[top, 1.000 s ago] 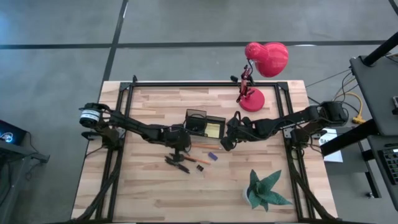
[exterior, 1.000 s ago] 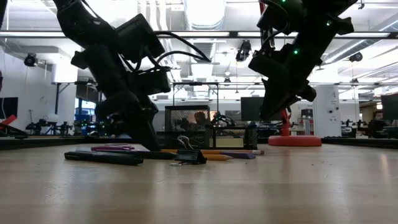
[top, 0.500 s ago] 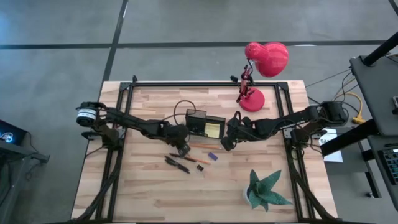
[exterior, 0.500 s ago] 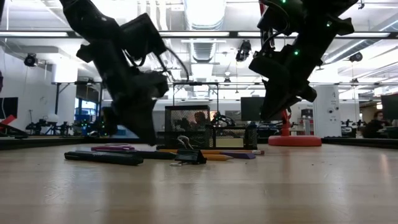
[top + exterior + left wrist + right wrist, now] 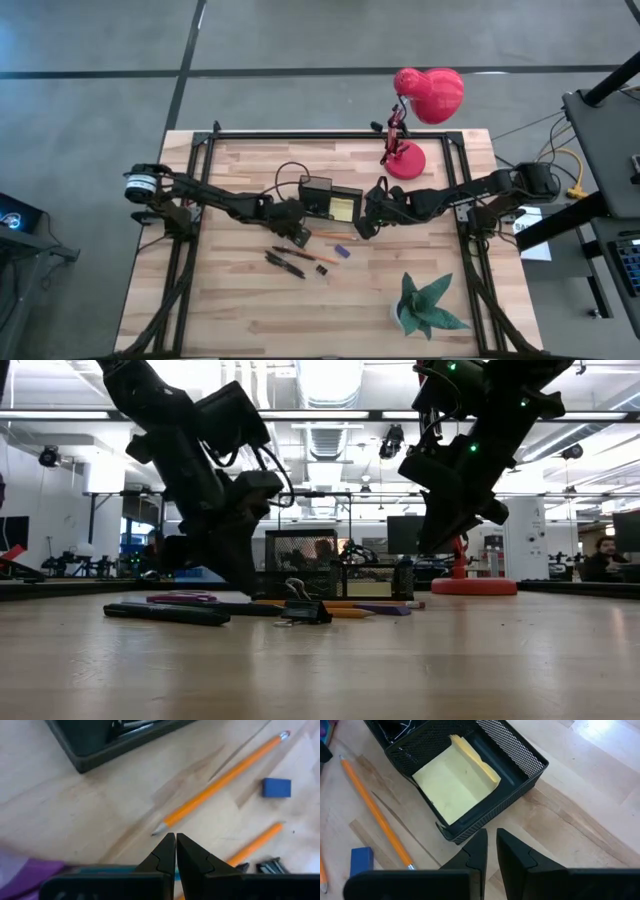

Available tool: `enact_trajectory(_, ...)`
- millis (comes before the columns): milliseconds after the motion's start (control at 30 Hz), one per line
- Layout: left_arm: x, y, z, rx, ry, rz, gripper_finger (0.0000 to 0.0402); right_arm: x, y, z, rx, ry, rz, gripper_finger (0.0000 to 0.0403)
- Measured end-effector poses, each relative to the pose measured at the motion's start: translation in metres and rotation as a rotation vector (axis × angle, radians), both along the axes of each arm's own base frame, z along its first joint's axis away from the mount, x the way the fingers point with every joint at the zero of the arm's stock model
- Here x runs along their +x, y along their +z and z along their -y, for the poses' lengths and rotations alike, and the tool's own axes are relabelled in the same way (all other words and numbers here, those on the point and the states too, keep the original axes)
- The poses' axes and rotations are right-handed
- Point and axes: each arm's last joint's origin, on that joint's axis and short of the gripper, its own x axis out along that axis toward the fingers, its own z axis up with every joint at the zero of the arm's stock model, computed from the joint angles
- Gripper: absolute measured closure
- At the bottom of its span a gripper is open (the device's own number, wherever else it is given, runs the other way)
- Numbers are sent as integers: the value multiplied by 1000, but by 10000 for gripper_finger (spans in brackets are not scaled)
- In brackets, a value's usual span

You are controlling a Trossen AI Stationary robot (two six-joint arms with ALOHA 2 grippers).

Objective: Pick and place office supplies into organizer
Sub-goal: Put the top orange pencil into the black desk organizer

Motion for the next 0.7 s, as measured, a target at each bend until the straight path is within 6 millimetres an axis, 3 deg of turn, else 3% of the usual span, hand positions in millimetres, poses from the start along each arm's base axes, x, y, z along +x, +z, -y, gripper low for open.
enact_trajectory(433,-1,-1,-4,44,36,0,402,1,0,-1,40,24,3,369)
enact_trajectory(567,1,-7,-3,33,25,-21,402,5,1,-9,119,177,24,361)
enact_trajectory(700,7,-13,-2,2,3,-5,401,6,3,-27,63,403,5,332)
